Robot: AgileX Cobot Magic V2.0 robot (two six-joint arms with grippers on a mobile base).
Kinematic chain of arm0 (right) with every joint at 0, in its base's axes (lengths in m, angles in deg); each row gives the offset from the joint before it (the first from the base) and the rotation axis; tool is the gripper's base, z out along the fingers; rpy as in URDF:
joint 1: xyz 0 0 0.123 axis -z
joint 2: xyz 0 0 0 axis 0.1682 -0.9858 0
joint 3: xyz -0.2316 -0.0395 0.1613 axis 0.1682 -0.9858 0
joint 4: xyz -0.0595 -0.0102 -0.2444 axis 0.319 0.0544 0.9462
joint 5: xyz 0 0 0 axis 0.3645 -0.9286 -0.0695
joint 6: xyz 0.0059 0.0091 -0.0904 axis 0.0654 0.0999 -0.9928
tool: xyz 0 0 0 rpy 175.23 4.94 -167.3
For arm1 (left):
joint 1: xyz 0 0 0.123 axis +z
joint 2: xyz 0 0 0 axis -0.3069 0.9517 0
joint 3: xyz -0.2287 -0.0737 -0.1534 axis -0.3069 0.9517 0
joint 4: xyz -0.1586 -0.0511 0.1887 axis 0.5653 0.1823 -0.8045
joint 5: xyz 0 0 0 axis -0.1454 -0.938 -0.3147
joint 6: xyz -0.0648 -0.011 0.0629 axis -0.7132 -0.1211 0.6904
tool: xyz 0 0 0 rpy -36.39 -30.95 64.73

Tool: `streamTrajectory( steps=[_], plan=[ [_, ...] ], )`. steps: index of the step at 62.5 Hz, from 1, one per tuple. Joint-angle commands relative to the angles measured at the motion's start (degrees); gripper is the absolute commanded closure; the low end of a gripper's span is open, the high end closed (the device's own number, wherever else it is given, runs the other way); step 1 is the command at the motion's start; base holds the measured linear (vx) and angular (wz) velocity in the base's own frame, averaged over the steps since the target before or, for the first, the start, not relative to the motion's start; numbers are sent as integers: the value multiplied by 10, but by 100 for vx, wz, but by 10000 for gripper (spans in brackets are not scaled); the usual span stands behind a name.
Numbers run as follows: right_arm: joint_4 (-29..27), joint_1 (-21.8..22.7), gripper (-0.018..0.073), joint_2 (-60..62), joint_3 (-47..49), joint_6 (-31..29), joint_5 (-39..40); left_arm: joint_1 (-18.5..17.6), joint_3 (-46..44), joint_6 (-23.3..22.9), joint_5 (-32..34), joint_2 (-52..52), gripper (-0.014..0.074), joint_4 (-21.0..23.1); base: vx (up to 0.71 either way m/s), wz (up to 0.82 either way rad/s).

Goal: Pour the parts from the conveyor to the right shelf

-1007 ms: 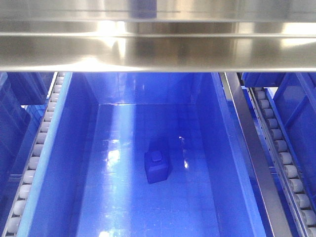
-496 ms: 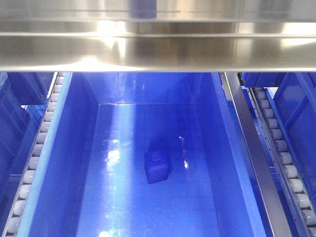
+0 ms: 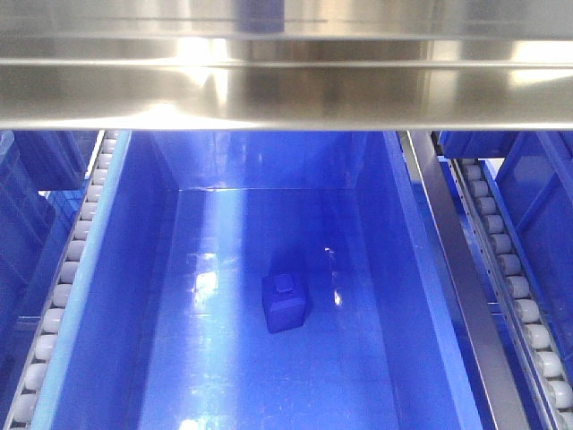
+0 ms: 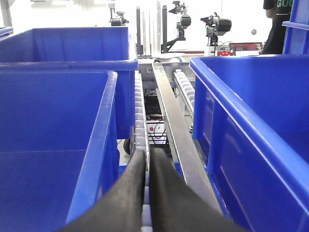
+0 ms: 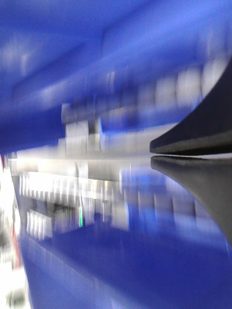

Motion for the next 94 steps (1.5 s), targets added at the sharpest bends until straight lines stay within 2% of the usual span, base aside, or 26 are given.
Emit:
streamTrajectory(
  steps=[1,9,23,38,94],
  plan=[
    [38,9,569,11,-1,-3,90,0,18,-2,44,-8,603,2,0,0],
    [74,4,569,11,-62,-3,238,0,18,-2,44,-8,603,2,0,0],
    [110,0,569,11,-59,-3,262,0,18,-2,44,-8,603,2,0,0],
    [125,-42,569,11,-59,-3,261,0,18,-2,44,-8,603,2,0,0],
    [124,-42,569,11,-59,-4,260,0,18,-2,44,-8,603,2,0,-1]
  ],
)
